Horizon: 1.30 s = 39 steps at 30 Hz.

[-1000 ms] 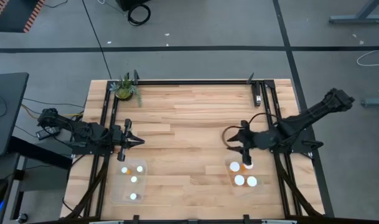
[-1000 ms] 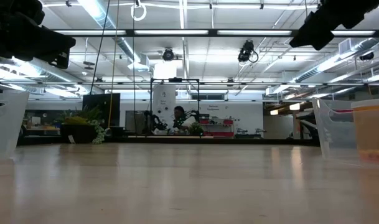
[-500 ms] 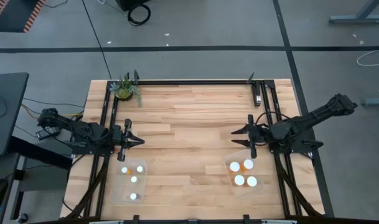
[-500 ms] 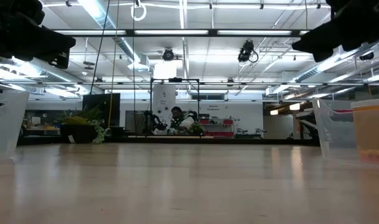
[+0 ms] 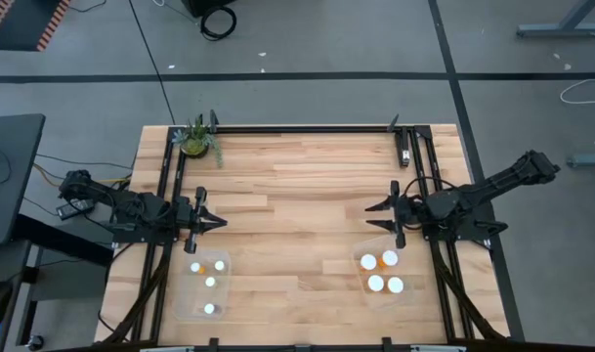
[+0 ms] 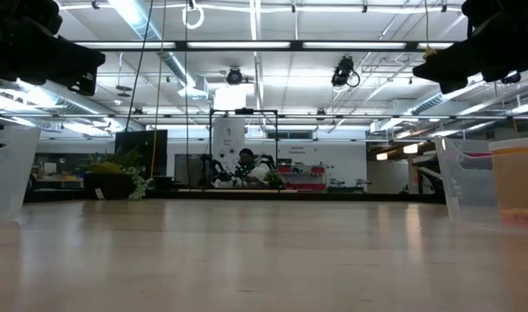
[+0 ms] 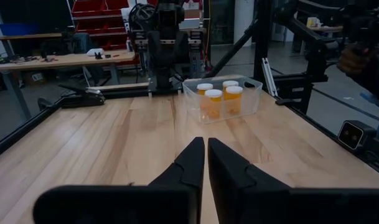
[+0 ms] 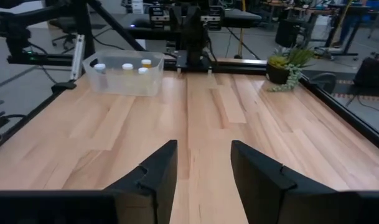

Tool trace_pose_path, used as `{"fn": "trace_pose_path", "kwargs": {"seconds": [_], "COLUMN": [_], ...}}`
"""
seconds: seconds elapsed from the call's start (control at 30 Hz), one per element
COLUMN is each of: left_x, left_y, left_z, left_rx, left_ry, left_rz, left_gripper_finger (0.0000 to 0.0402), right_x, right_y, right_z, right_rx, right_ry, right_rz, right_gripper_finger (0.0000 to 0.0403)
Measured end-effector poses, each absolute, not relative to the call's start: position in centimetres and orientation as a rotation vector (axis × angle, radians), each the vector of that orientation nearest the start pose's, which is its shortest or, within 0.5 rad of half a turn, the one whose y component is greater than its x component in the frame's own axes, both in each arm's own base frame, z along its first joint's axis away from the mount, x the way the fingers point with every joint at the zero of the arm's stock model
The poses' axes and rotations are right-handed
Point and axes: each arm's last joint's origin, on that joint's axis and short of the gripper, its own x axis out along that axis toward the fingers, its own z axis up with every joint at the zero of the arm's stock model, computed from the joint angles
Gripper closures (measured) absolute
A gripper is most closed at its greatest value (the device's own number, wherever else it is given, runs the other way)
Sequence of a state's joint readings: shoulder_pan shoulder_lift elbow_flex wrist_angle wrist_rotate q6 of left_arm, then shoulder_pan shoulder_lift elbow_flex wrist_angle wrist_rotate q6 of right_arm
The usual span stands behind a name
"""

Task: Pick and place medicine bottles into bin by pill shape (circle, oval)
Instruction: Return to Home Position

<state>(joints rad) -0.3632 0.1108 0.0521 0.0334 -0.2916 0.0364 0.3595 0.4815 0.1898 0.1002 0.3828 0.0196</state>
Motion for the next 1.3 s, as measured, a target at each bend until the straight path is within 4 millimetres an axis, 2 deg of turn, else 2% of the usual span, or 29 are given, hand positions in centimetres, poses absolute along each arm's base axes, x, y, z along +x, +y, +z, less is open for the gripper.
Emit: {"fn": "trace_pose_path", "kwargs": {"seconds": [0.53, 0.77, 0.97, 1.1, 1.3], "left_x": [9.8, 9.8, 9.8, 9.8, 9.8], "left_y": [-2.8, -2.8, -2.8, -2.8, -2.8], "left_z": [17.6, 17.6, 17.6, 17.6, 17.6], "left_rx": [0.045, 0.045, 0.044, 0.045, 0.044], "left_ry": [0.023, 0.023, 0.023, 0.023, 0.023], "left_rz": [-0.072, -0.072, -0.072, -0.072, -0.072], "left_gripper_finger": [0.0374, 0.0366, 0.0374, 0.0375, 0.0366], "right_x": [13.0, 14.3, 15.6, 15.5, 14.7], "right_y": [3.1, 2.3, 1.4, 0.4, 0.1], "right_z": [20.0, 20.0, 19.8, 19.2, 19.7], "right_rx": [-0.043, -0.058, -0.102, -0.07, -0.053], "right_ry": [0.13, 0.103, 0.085, 0.157, 0.13], "right_rz": [-0.02, -0.041, 0.038, -0.022, 0.009], "right_gripper_finger": [0.0247, 0.0247, 0.0247, 0.0247, 0.0247]}}
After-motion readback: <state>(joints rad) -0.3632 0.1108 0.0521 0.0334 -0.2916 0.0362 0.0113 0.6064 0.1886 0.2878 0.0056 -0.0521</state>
